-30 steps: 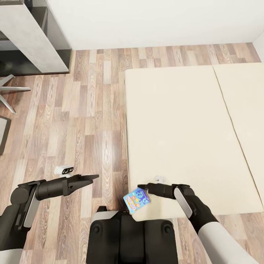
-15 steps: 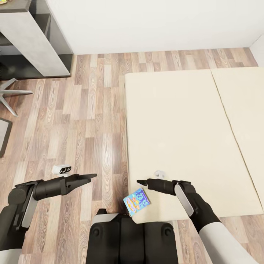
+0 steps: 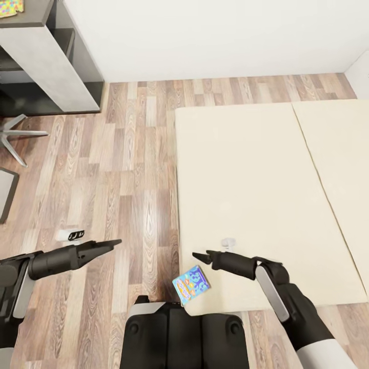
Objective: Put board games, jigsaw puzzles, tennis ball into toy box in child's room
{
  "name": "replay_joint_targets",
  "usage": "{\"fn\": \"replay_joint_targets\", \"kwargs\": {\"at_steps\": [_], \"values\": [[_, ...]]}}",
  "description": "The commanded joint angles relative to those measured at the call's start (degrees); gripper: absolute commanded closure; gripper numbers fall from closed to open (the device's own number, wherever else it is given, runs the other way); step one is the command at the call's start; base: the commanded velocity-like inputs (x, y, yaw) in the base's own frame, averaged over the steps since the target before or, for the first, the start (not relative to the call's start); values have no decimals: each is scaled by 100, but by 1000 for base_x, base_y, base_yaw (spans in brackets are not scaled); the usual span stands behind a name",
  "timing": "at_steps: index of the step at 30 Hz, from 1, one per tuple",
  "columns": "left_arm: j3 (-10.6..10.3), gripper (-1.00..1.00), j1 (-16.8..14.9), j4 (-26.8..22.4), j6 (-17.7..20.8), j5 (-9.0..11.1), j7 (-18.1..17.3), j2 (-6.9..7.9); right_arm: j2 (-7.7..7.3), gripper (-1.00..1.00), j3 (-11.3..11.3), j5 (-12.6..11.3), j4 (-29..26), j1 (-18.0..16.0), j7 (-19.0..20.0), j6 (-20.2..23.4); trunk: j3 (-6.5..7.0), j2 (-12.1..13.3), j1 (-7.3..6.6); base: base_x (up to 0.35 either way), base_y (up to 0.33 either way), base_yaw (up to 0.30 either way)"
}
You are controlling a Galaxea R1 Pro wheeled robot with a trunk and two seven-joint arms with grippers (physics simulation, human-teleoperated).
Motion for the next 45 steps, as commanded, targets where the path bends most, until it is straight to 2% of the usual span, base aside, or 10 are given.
{"fn": "replay_joint_targets", "kwargs": {"at_steps": [1, 5, 6, 8, 9, 12, 20, 45], "values": [[2, -100, 2, 4, 60, -15, -23, 49, -16, -100, 0, -30, -75, 42, 43, 25, 4, -8, 4, 0, 0, 0], [15, -100, 83, 105, 51, -152, -23, 282, -40, -100, -25, -27, -311, 209, 172, -14, 41, -8, 4, 0, 0, 0], [42, -100, 150, 195, 47, -273, -23, 413, -44, -100, -32, -14, -383, 291, 201, -32, 51, -8, 4, 0, 0, 0], [100, -100, 210, 260, 43, -391, -23, 535, -37, -100, -41, 0, -433, 378, 215, -69, 70, -8, 4, 0, 0, 0], [194, -100, 257, 323, 29, -483, -23, 641, -47, -100, -64, -10, -469, 452, 243, -134, 79, -8, 4, 0, 0, 0], [399, -100, 340, 482, -138, -581, -23, 747, -72, -100, -191, -34, -567, 567, 292, -320, 107, -8, 4, 0, 0, 0], [588, -100, 441, 957, -643, -642, -23, 798, -95, -100, -361, 19, -908, 959, 436, -552, 183, -8, 4, 0, 0, 0], [570, -100, 449, 1034, -724, -659, -14, 777, -100, -100, -387, 31, -1010, 1048, 473, -594, 418, -8, 4, 0, 0, 0]]}}
